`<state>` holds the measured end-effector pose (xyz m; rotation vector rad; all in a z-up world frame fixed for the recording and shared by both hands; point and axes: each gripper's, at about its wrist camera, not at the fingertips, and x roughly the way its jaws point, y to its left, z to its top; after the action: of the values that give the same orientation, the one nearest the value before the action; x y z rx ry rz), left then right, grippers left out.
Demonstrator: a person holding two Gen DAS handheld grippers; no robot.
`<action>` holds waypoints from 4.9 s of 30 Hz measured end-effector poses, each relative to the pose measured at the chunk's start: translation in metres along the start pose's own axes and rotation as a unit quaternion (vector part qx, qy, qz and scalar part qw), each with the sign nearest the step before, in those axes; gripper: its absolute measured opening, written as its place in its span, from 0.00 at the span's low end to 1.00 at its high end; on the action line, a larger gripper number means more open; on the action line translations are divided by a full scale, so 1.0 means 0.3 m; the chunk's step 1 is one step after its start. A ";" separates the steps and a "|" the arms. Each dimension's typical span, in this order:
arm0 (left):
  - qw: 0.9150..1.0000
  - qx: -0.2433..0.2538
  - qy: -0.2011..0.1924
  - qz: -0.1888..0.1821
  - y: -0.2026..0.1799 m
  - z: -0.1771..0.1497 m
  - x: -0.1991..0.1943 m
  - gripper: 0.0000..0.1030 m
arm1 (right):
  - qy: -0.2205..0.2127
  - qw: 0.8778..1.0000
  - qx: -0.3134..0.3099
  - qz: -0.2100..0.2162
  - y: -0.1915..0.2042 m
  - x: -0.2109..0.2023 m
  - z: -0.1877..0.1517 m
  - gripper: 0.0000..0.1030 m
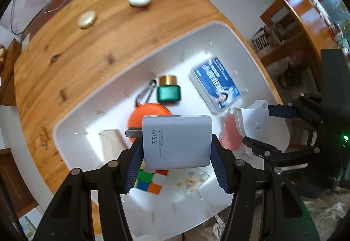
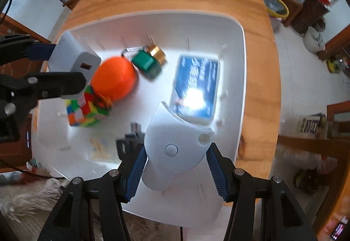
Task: Organize rigid objects
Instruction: 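Carry the white charger and white curved holder over the white tray with both tools, then release the white charger and curved holder in the tray, lift both tools, then move both tools toward the gold compact and white egg-shaped case, then grasp the gold compact with the left tool while the right tool grasps the white egg case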
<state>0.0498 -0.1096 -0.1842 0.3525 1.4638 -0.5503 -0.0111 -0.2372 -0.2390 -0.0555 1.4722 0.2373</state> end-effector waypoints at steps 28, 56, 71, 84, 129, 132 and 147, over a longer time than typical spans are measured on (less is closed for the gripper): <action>0.998 0.035 0.058 0.012 -0.097 0.002 0.195 0.65 | 0.022 0.999 0.002 0.031 0.047 0.066 -0.067 0.65; 0.995 0.027 -0.027 0.093 -0.004 0.034 -0.043 0.77 | -0.031 0.999 -0.015 0.040 0.001 -0.088 0.028 0.65; 0.988 -0.016 -0.086 0.126 0.135 0.142 -0.195 0.77 | -0.086 0.995 -0.019 0.044 -0.003 -0.191 0.203 0.65; 0.977 -0.060 -0.125 0.159 0.296 0.304 -0.307 0.78 | -0.140 0.990 -0.016 0.018 -0.051 -0.291 0.453 0.65; 0.948 -0.314 0.034 0.031 0.750 0.764 0.296 0.78 | -0.032 0.999 0.026 0.023 -0.226 0.264 1.071 0.65; 0.947 -0.317 0.037 0.039 0.753 0.769 0.308 0.78 | -0.030 0.999 0.015 0.017 -0.217 0.282 1.069 0.65; 0.941 -0.332 0.010 0.068 0.771 0.746 0.326 0.67 | -0.041 0.999 0.004 -0.003 -0.194 0.286 1.036 0.52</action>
<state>0.3656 -0.0530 -0.2851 -0.0778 1.5392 0.0760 0.3109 -0.2269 -0.2985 -0.0429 1.3922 0.2255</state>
